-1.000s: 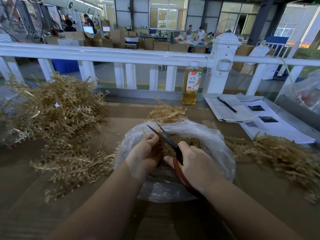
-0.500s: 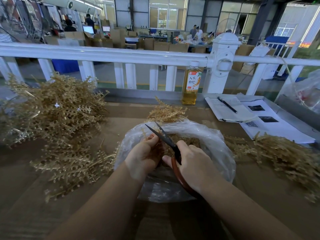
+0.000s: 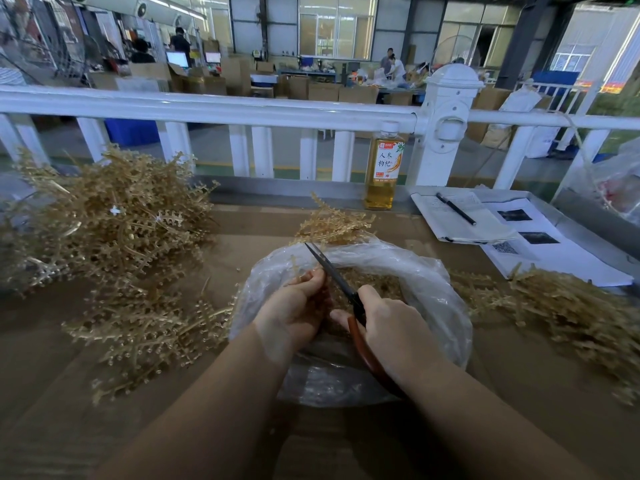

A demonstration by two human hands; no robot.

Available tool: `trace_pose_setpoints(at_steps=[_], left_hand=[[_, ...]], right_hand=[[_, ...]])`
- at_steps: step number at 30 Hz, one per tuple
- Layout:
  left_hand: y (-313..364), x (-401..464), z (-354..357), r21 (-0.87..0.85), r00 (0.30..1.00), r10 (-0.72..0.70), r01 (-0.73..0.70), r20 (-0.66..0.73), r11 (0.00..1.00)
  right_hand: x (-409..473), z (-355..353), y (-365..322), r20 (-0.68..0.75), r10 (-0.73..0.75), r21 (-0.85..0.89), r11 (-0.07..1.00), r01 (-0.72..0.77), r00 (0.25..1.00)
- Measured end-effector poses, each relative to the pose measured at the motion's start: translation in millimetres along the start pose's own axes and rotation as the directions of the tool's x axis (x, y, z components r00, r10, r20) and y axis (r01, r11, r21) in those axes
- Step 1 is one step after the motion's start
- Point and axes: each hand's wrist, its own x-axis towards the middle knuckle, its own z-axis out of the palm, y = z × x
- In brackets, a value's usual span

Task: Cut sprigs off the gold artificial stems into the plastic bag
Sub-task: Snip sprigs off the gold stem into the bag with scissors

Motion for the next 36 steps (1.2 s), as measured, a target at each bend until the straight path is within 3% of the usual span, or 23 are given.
trace_pose_setpoints(at_steps=[15, 22, 25, 28, 29, 32, 34, 36], left_hand=[[-4.2, 7.4, 1.6, 0.085, 0.997, 0.032, -0.026, -0.071, 0.996], [5.4, -3.4, 3.5, 0.17, 0.992, -0.03, 0.009, 0.122, 0.985], [9.6, -9.5, 3.9, 0.475, 0.989, 0.083, -0.13, 0.119, 0.871], [14.2, -12.2, 1.4, 0.792, 0.953, 0.255, -0.28, 0.162, 0.543], [14.9, -9.5, 0.5, 0.796, 0.941, 0.288, -0.31, 0.178, 0.52], [17.7, -5.8, -1.8, 0.624, 0.935, 0.339, -0.327, 0.105, 0.71], [18.7, -6.0, -3.8, 0.445, 0.959, 0.277, -0.277, 0.066, 0.852], [18.4, -5.5, -7.6, 0.312, 0.969, 0.243, -0.248, 0.056, 0.917]], right_hand=[[-0.3, -3.4, 6.4, 0.011, 0.047, 0.008, 0.999, -0.047, 0.999], [-1.4, -7.2, 4.2, -0.021, 0.119, 0.066, 0.991, -0.118, 0.993], [-2.2, -9.4, 5.7, -0.046, 0.131, 0.106, 0.986, -0.126, 0.99], [-3.4, -11.4, 4.3, -0.076, 0.128, 0.136, 0.984, -0.117, 0.989], [-3.8, -12.0, 3.2, -0.083, 0.128, 0.158, 0.981, -0.114, 0.988], [-4.6, -13.7, -0.9, -0.071, 0.138, 0.247, 0.962, -0.117, 0.988], [-5.5, -14.0, -2.4, -0.055, 0.142, 0.275, 0.954, -0.122, 0.988], [-6.7, -13.3, -3.3, -0.031, 0.135, 0.283, 0.952, -0.121, 0.99]])
